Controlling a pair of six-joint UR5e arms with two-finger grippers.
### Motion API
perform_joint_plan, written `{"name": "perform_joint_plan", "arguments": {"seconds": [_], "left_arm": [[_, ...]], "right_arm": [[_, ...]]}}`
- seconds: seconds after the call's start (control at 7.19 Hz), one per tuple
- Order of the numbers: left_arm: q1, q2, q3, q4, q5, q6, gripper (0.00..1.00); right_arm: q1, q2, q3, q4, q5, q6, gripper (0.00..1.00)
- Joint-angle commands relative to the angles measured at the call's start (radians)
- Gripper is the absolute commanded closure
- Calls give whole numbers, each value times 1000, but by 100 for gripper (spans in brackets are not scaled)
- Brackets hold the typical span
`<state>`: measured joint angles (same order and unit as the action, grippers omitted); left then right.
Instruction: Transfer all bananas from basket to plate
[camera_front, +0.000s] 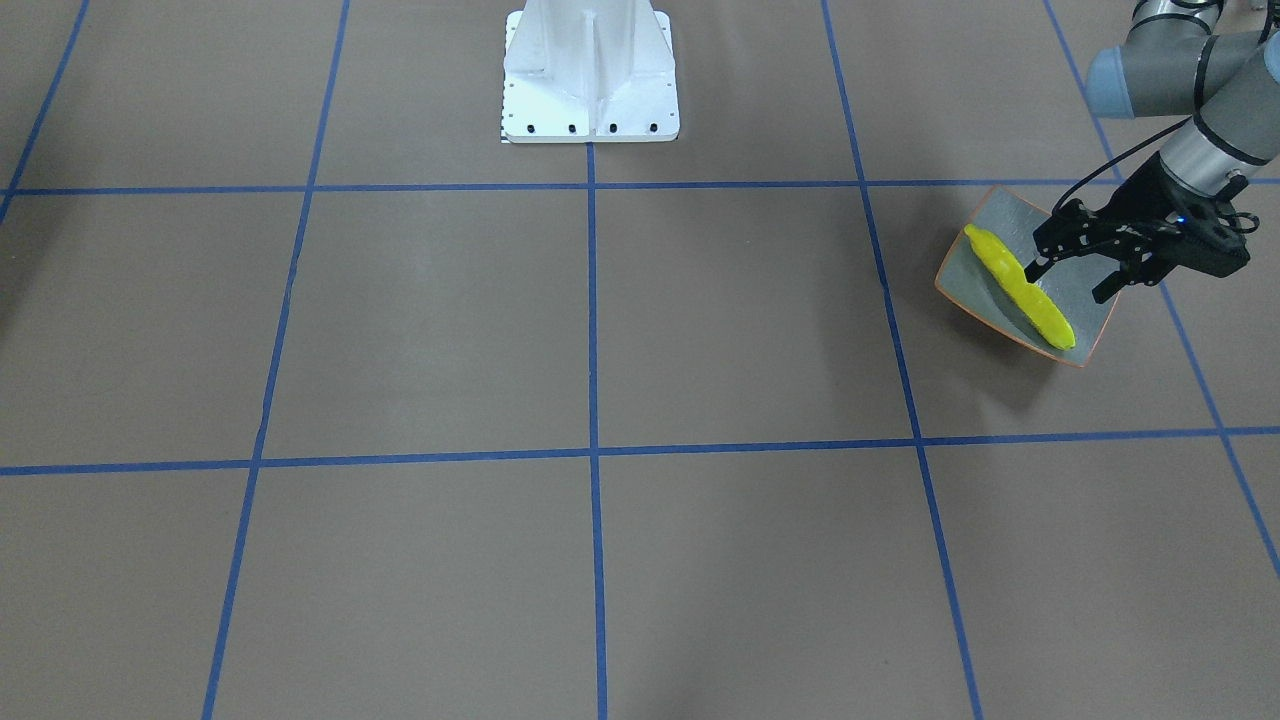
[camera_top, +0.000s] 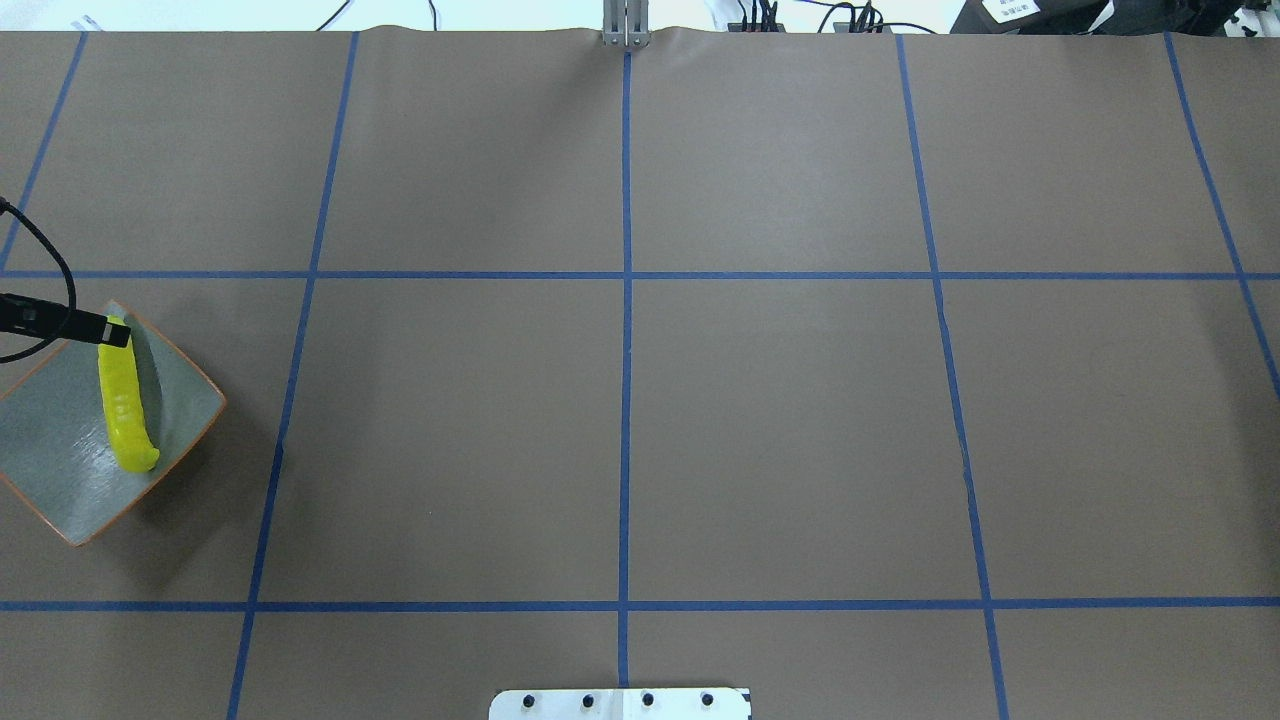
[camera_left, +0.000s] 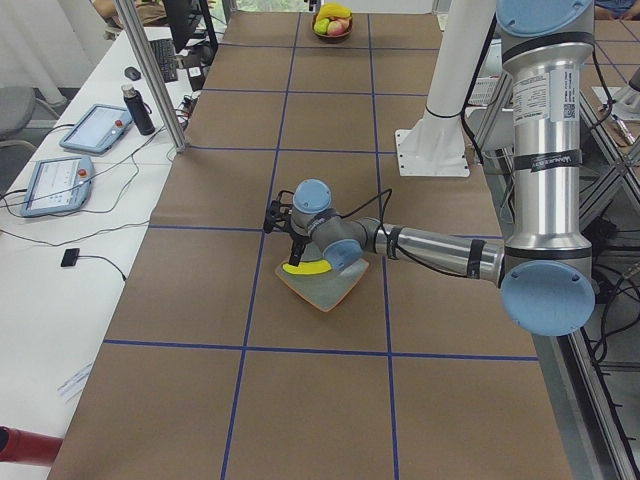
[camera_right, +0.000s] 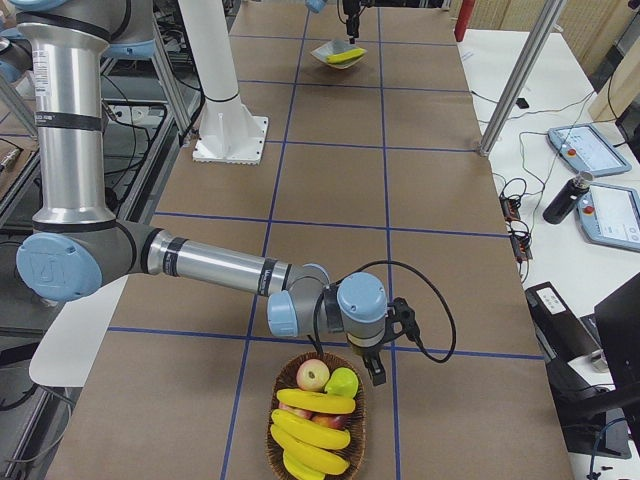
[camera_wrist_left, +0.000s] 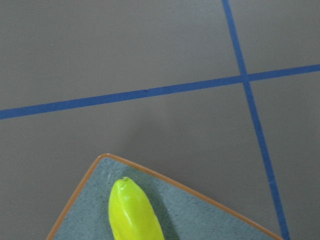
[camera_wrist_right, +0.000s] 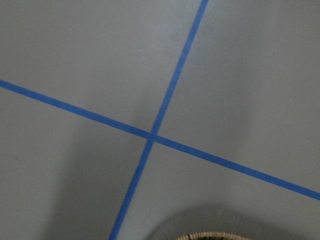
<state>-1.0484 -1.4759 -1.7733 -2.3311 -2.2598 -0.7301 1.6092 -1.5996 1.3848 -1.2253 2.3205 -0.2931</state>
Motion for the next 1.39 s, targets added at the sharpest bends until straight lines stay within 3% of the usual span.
{"name": "perform_joint_plan", "arguments": {"seconds": [0.0,0.56,0.83,1.25], "left_arm": [[-5,8,-20,-4,-1,0,0],[-5,6,-25,-4,2,0,0],[-5,9,-32,-5,2,0,0],[-12,11,-34,-5,-1,0,0]], "right_arm": [[8,-26,-70,3,-16,-34,0],[8,-59,-73,4,-110,-31,3],[6,-57,-75,4,-104,-21,23],[2,-56,-75,3,-102,-24,22]]}}
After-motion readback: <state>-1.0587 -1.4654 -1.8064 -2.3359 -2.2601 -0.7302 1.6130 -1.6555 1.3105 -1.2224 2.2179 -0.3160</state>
